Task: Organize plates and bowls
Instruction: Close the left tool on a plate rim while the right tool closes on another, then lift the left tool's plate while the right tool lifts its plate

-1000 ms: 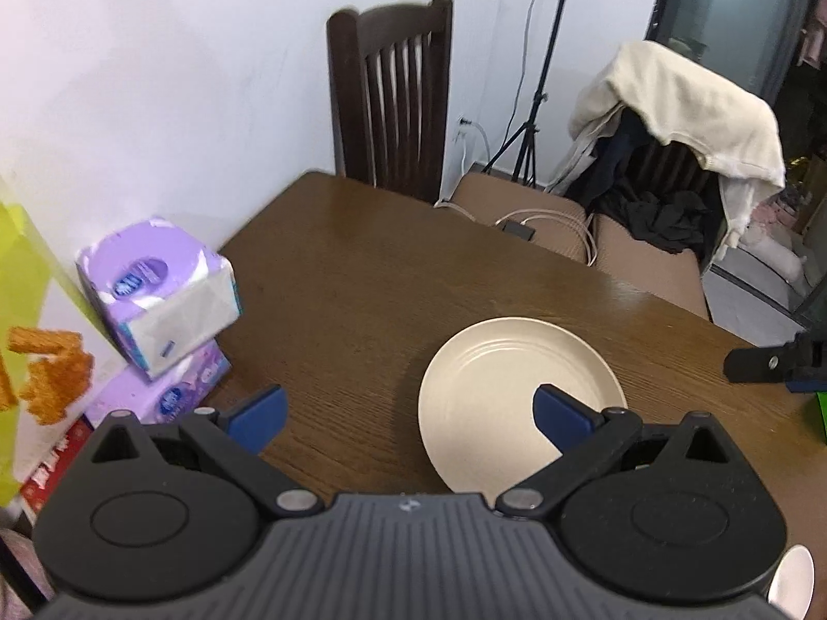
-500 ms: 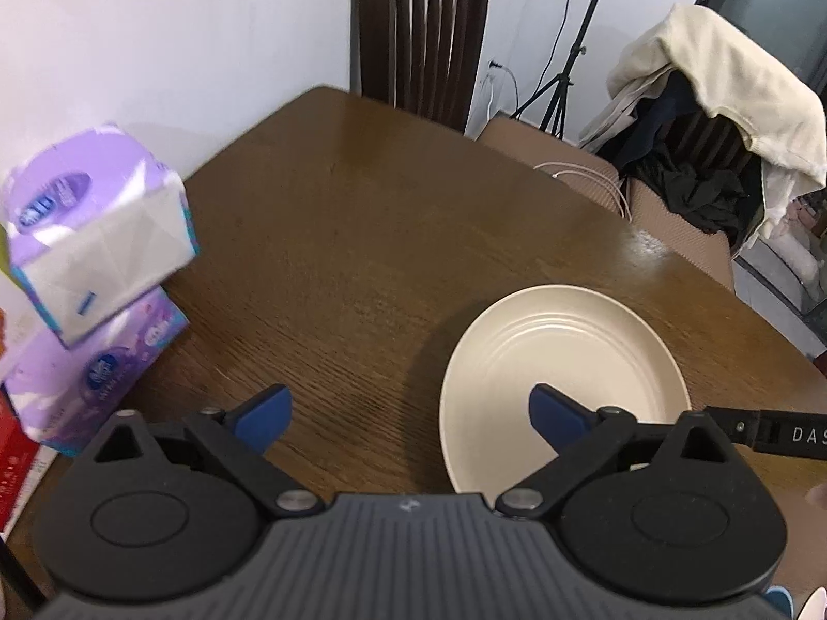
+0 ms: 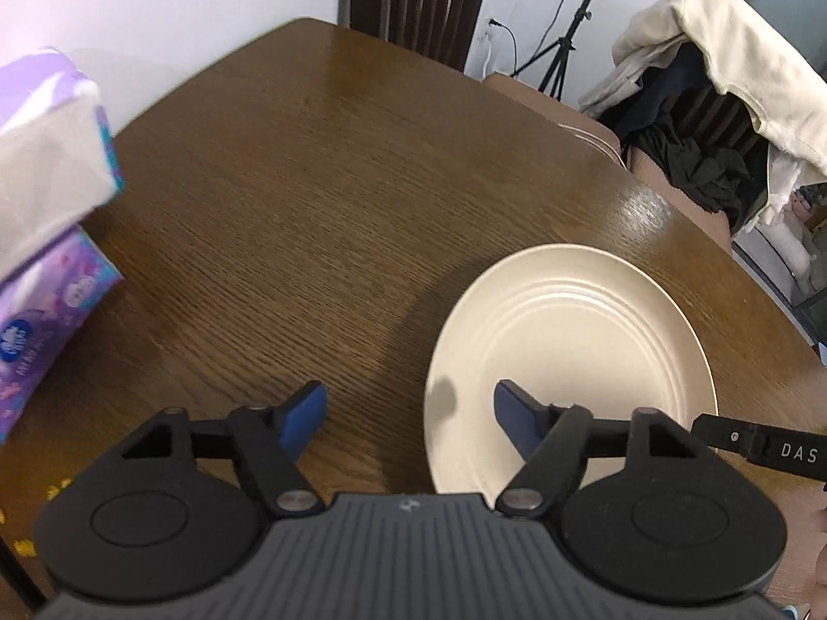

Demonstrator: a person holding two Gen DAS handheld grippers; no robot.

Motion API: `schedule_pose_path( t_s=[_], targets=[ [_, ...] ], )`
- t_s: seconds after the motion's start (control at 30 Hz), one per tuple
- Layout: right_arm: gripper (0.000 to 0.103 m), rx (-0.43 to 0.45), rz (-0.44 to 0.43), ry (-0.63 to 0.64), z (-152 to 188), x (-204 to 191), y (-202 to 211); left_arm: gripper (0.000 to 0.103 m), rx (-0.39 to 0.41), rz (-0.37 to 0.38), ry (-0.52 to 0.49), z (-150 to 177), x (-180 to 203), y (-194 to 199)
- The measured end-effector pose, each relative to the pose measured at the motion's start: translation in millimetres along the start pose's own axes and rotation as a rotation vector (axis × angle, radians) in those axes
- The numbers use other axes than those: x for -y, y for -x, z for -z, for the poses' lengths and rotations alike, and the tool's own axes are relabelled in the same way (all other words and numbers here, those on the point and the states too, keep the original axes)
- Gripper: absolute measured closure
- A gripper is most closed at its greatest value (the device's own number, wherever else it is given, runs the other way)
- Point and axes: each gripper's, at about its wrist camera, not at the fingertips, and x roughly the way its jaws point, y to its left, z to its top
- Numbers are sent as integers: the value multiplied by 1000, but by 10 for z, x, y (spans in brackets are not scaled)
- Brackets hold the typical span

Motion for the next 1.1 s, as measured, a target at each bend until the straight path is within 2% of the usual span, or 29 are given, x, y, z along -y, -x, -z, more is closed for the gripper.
schedule_pose_path(
  t_s=[0.07,0.13,0.27,0.4,0.5,1.1],
  targets=[
    [70,-2,-2,-3,4,16,-24,38,-9,8,-6,9,20,-50],
    [70,-3,-7,0,8,21,-47,48,-20,14,-9,16,32,-97],
    [74,-11,-15,-3,17,33,-107,63,-28,31,-1,15,32,-130],
    [86,-1,-51,-19,30,45,-130,87,-39,52,2,4,0,-149],
    [95,3,-68,-16,41,26,-134,89,-35,59,15,-2,-5,-154],
    [95,77,-25,27,53,-85,2,89,22,43,8,-78,104,-18]
  ],
)
